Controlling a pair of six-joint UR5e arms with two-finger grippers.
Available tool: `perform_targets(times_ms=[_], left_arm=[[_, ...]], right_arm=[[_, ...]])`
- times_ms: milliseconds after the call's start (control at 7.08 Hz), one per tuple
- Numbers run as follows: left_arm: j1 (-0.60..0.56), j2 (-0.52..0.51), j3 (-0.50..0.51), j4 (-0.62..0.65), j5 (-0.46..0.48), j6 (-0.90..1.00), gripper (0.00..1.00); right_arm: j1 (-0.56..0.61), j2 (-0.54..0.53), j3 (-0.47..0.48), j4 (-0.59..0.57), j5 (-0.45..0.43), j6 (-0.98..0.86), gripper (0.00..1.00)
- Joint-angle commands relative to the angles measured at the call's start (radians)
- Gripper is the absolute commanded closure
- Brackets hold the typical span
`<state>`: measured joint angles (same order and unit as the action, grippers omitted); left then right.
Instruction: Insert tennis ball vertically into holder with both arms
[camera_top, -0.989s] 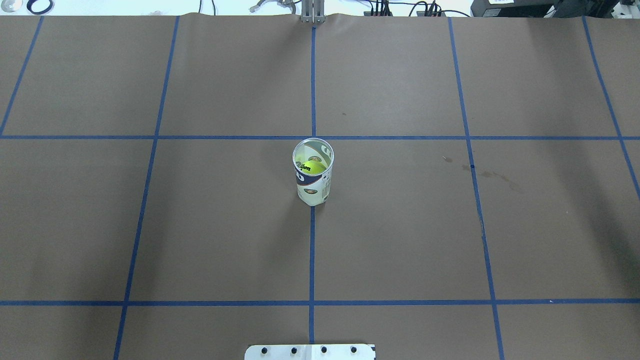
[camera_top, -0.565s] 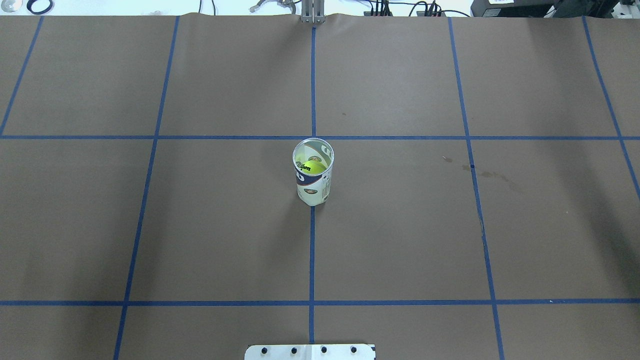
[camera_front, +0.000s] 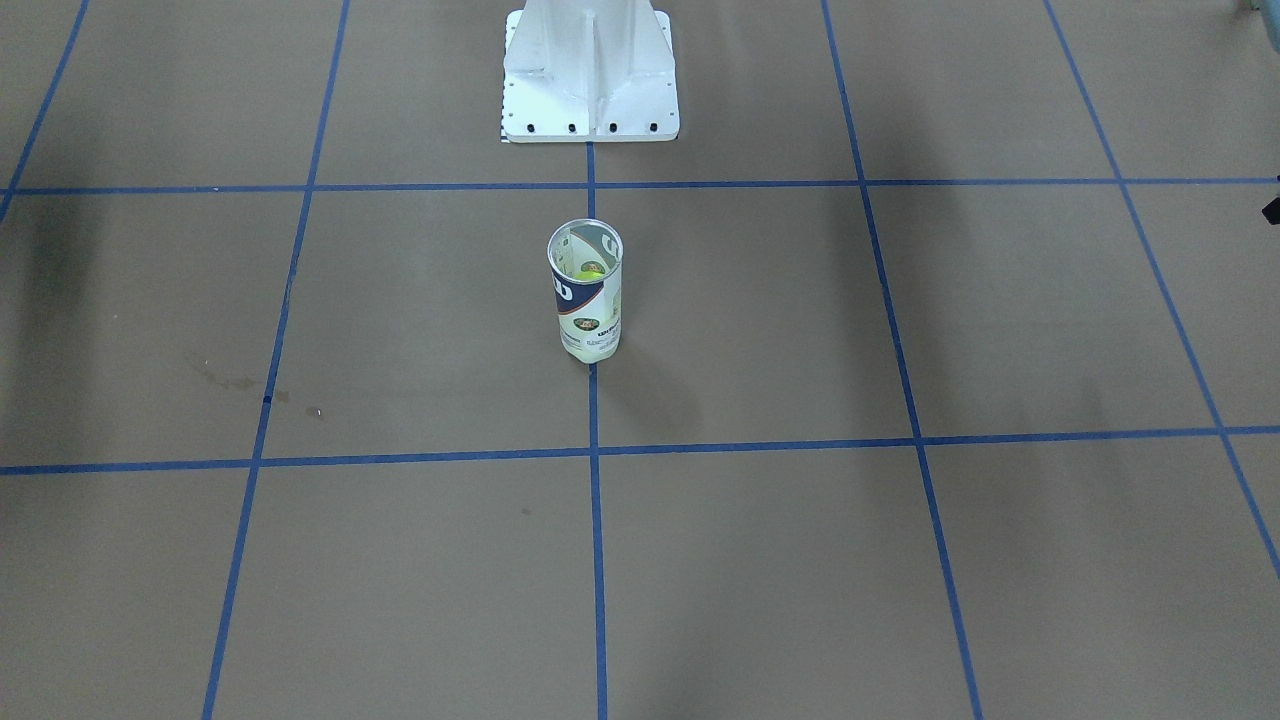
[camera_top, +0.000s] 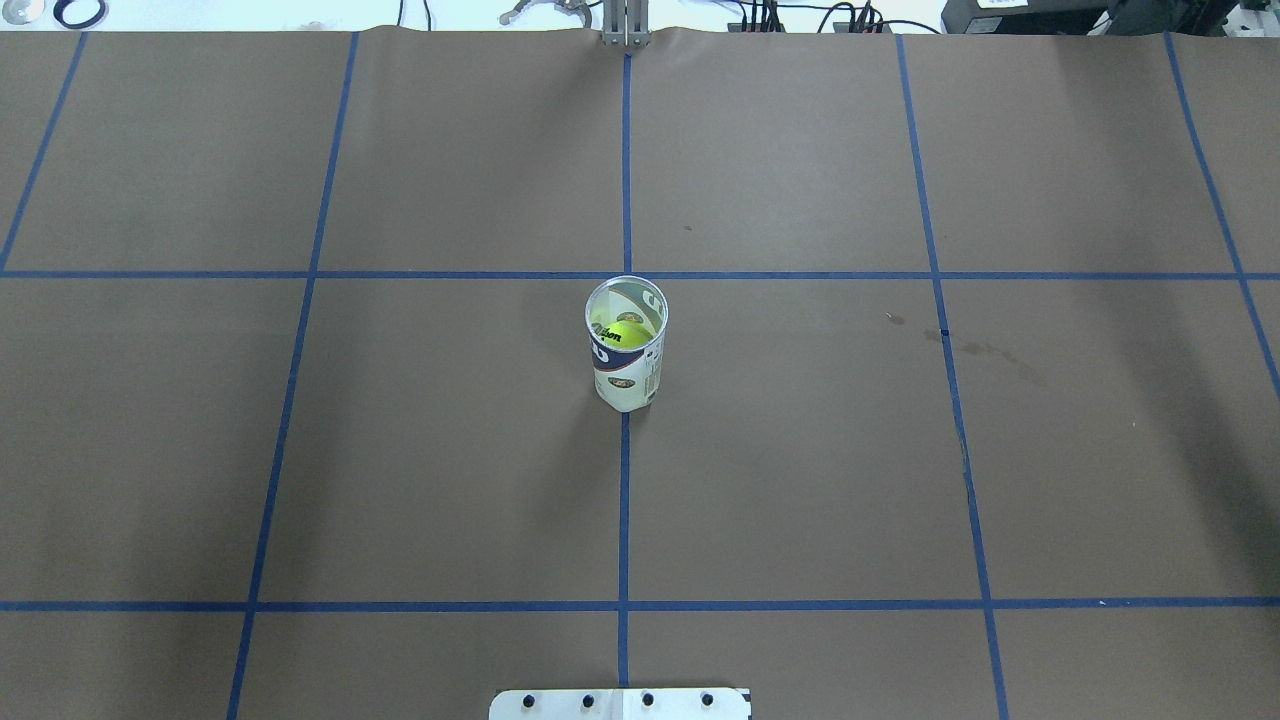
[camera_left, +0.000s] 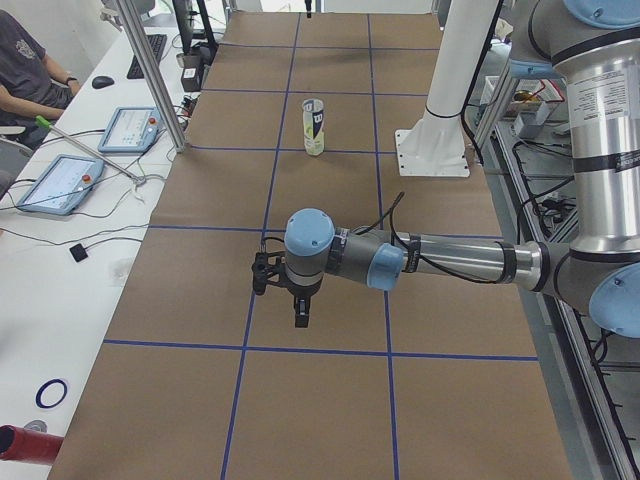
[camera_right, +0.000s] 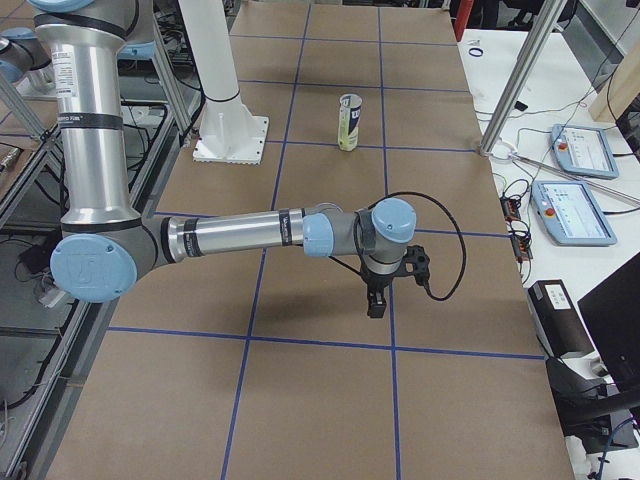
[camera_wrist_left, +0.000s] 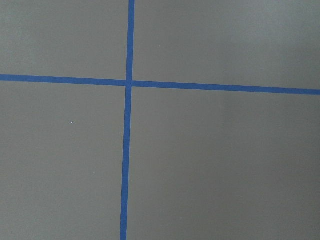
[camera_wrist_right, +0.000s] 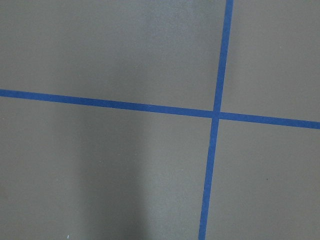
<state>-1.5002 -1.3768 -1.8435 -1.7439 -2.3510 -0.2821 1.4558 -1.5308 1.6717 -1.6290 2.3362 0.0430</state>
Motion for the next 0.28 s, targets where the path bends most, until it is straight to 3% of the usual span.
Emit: perform_targets(times_ms=[0,141], left_arm=[[-0.002,0.007,-0.003,0.009,0.078,0.018,0.00],[0.000,0.005,0.021,0.010,0.075,0.046,0.00]], right_arm=[[0.000,0.001,0.000,0.000,0.000,0.002,0.00],[0.000,0.000,0.000,0.001,0.000,0.000,0.00]])
